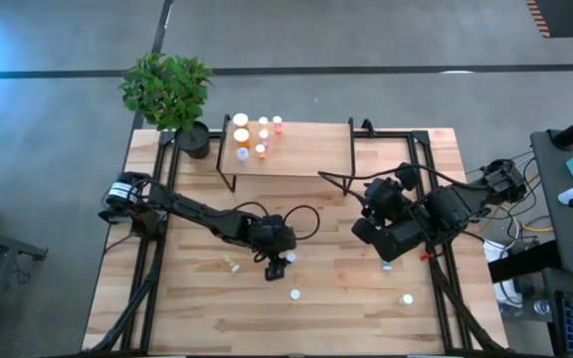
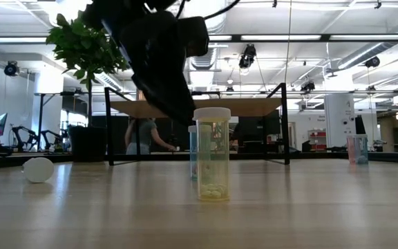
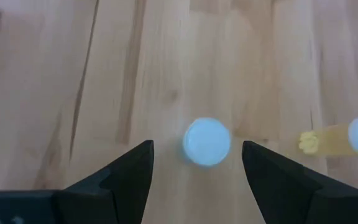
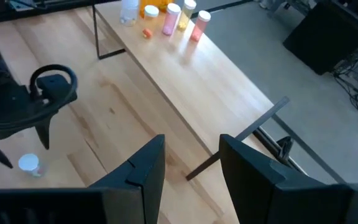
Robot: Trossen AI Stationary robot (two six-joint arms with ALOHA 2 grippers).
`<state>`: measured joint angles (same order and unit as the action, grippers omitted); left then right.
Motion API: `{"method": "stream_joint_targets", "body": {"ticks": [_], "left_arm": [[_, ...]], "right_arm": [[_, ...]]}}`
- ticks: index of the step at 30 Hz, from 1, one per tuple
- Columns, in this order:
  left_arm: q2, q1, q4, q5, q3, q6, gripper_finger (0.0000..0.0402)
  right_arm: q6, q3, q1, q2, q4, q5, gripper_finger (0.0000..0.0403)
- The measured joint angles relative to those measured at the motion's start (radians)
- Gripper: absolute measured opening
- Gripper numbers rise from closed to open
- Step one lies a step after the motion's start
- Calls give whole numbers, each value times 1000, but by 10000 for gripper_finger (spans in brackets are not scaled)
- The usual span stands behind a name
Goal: Pick and place medicine bottles onto shelf by color
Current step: Put the green pill bottle on the shelf
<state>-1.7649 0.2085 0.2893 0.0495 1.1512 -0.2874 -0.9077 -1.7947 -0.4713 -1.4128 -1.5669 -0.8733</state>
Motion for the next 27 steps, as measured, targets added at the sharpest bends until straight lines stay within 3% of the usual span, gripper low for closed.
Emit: {"method": "stream_joint_targets", "body": {"ticks": [20, 27], "left_arm": [[0, -17, -229, 6, -98, 114, 227], [0, -17, -228, 7, -125, 110, 191]], "right_arm": [[-36, 0, 0, 0, 0, -17, 144], [-33, 0, 0, 0, -2, -17, 144]]}}
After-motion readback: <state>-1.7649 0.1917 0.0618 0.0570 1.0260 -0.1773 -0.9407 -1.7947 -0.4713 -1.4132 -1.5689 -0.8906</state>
